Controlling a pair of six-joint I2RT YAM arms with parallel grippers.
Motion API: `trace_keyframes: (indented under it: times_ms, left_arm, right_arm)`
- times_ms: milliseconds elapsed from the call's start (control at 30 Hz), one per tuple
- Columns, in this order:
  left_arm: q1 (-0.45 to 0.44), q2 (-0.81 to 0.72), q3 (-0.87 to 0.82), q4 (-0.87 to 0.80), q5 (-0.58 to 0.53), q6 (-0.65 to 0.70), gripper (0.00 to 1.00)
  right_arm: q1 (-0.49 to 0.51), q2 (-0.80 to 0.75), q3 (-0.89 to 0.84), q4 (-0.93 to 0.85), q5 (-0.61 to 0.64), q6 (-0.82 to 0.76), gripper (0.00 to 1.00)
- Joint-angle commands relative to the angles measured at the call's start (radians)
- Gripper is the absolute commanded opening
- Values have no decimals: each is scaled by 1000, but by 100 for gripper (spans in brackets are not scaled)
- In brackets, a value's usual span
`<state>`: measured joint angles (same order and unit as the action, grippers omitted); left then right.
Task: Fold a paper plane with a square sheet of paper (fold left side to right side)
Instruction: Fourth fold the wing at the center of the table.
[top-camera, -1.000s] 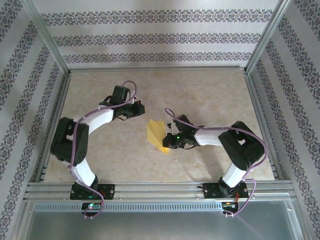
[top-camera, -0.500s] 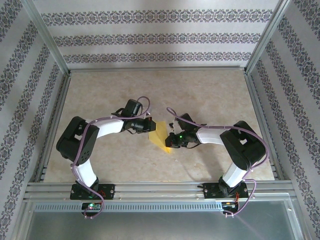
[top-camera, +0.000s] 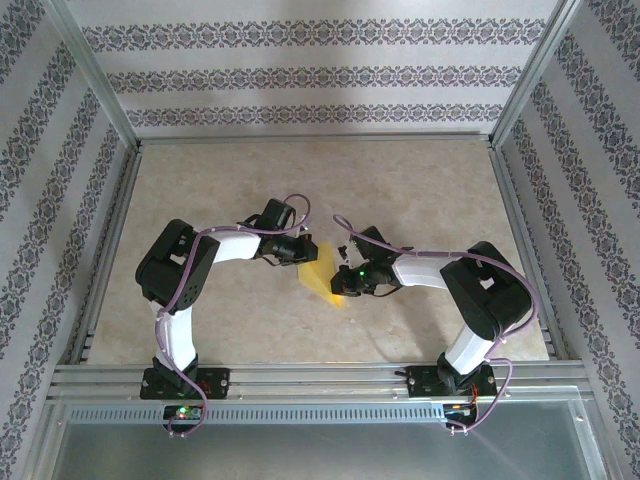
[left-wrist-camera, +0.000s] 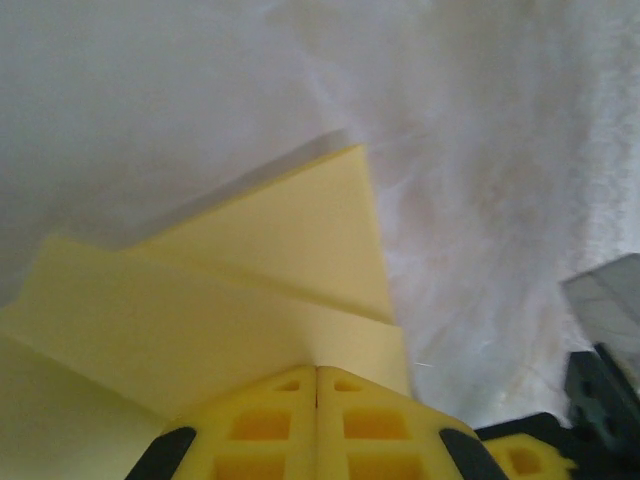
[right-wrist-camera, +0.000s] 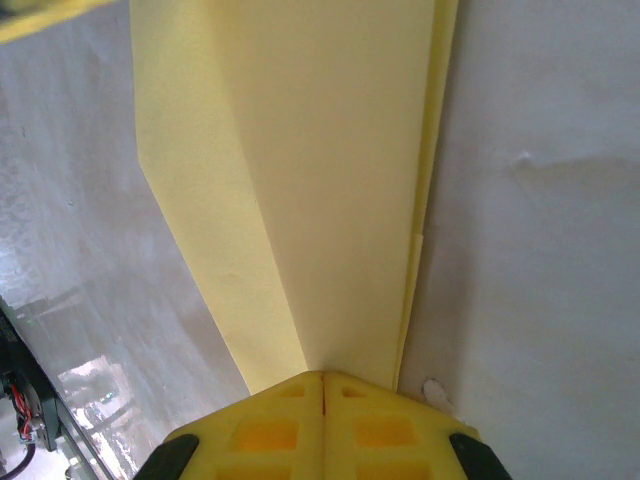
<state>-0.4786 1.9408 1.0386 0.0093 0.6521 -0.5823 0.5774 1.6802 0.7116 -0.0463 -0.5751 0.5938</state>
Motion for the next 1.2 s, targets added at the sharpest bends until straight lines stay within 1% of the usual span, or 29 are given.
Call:
trace_keyframes:
  times_ms: [0, 133, 233, 300, 400, 467, 700, 800, 967, 1167]
  left_arm:
    - [-6, 16, 10, -29, -37, 20, 2]
    - [-9, 2, -24, -36, -52, -21, 2]
    - [-8, 5, -47, -25, -39, -50, 2]
    - [-9, 9, -59, -4, -23, -66, 2]
    - [-9, 4, -62, -5, -29, -70, 2]
    - [-9, 3, -63, -7, -31, -68, 2]
    - [-9, 2, -63, -8, -32, -68, 1]
    - [-9, 2, -63, -9, -32, -67, 1]
    - [-8, -1, -64, -10, -33, -65, 1]
    - [-8, -2, -64, -12, -32, -65, 1]
  right_arm:
    - [-11, 4, -18, -141, 62, -20, 0]
    - [-10, -52, 11, -146, 42, 8, 1]
    - [-7, -97, 41, -127, 8, 38, 3]
    - [0, -114, 70, -120, -23, 54, 3]
    - [9, -139, 97, -118, -15, 74, 0]
    - [14, -138, 105, -91, 12, 93, 0]
    - [58, -15, 160, -13, 97, 142, 0]
    - [66, 27, 179, -12, 134, 150, 0]
    - [71, 65, 188, -9, 181, 155, 0]
    - [77, 95, 196, 2, 197, 150, 0]
